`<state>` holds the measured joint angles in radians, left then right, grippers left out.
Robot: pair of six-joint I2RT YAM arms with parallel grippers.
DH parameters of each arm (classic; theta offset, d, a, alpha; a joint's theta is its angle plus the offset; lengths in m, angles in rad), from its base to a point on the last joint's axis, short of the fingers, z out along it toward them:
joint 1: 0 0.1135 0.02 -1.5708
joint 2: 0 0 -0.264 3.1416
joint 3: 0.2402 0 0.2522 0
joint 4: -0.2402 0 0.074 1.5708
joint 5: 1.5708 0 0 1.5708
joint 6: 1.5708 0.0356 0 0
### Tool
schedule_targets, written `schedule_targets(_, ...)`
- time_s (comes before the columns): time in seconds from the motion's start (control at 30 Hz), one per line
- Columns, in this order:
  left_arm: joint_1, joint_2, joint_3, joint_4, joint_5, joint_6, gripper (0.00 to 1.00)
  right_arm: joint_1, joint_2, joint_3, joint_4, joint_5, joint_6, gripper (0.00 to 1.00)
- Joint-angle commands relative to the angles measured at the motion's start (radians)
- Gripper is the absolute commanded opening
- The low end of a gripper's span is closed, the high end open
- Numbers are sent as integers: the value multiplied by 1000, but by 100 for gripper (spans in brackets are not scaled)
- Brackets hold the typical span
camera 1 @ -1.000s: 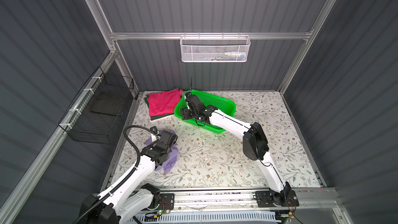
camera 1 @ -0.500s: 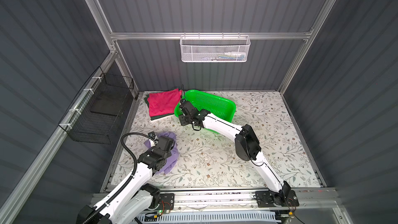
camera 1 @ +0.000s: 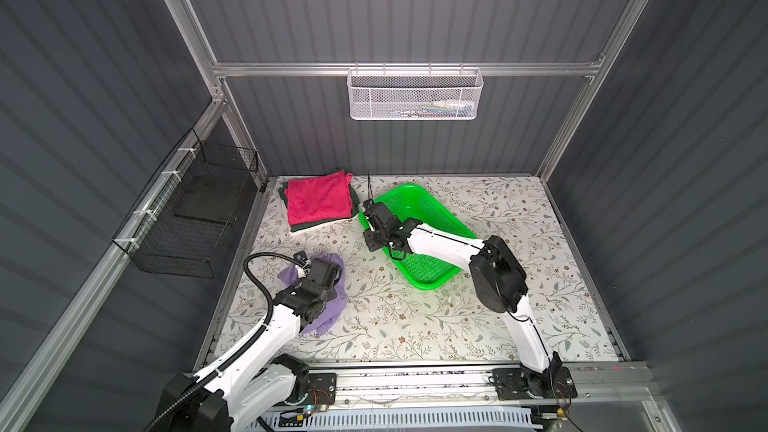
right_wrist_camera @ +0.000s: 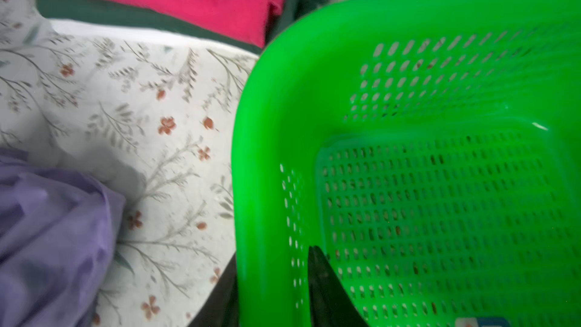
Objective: Fold and stack the t-shirts
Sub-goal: 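Drag the green basket farther away with right gripper while left holds shirt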
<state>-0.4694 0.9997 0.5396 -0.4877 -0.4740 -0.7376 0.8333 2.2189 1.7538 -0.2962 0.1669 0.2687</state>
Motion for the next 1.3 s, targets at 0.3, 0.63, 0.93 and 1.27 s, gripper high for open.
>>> schedule_targets(0.3, 5, 171, 88, 158, 123, 30, 0, -322, -266, -380, 103, -56, -74, 29)
schedule_targets(0.63, 5, 229, 110, 193, 163, 24, 0, -640, -245, -274, 86, -311, -215, 30)
schedule_targets(0.93, 5, 188, 112, 168, 156, 35, 0, -781, -53, 46, -87, -265, -328, 31)
schedule_targets(1.27, 5, 184, 96, 186, 190, 24, 0, -789, -195, -85, -15, -327, -274, 60)
